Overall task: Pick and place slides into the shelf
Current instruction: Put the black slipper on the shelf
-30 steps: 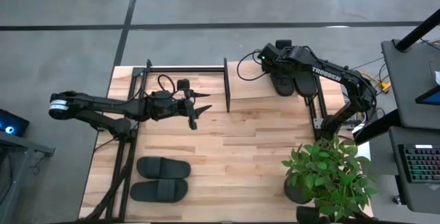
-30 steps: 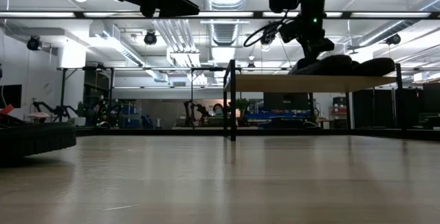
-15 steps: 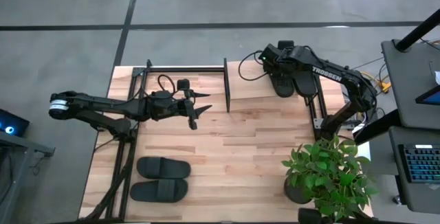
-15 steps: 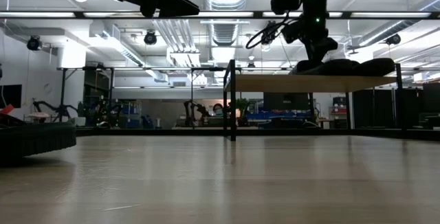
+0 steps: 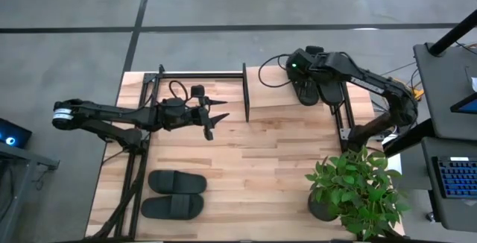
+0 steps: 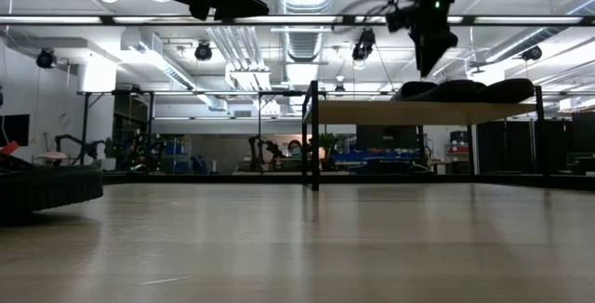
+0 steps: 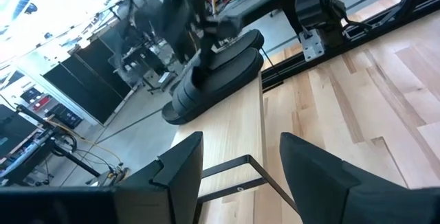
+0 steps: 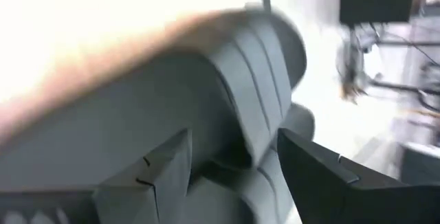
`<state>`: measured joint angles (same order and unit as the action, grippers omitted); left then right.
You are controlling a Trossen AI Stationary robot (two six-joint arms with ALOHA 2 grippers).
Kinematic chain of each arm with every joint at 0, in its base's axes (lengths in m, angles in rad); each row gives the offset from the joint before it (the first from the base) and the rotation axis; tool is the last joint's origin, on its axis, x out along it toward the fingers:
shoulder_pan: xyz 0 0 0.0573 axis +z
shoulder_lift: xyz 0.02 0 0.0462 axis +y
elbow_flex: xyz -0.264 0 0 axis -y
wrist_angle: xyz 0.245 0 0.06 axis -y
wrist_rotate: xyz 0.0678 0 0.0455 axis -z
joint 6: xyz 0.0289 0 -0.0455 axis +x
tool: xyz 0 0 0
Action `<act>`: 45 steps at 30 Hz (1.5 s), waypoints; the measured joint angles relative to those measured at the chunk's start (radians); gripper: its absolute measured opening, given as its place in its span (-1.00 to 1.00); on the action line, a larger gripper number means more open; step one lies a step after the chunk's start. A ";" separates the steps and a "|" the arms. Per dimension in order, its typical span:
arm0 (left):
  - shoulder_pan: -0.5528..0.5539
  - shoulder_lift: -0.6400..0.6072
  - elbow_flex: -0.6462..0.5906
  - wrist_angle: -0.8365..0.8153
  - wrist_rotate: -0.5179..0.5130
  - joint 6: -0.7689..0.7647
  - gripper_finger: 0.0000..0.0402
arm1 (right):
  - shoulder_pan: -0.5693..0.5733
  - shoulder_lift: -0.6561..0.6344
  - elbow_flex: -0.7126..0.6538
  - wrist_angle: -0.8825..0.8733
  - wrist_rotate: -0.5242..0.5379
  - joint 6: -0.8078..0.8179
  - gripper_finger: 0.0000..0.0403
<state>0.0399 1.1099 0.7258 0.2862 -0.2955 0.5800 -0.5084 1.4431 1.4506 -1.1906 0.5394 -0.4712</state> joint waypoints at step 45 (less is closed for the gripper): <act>-0.005 -0.174 0.046 -0.742 0.318 -1.274 -0.11 | 0.635 -0.768 -0.779 1.024 -0.408 0.295 -0.51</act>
<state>0.0352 0.9360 0.7719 -0.4563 0.0226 -0.6941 0.1265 0.6755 0.6720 -0.1665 0.1318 -0.1764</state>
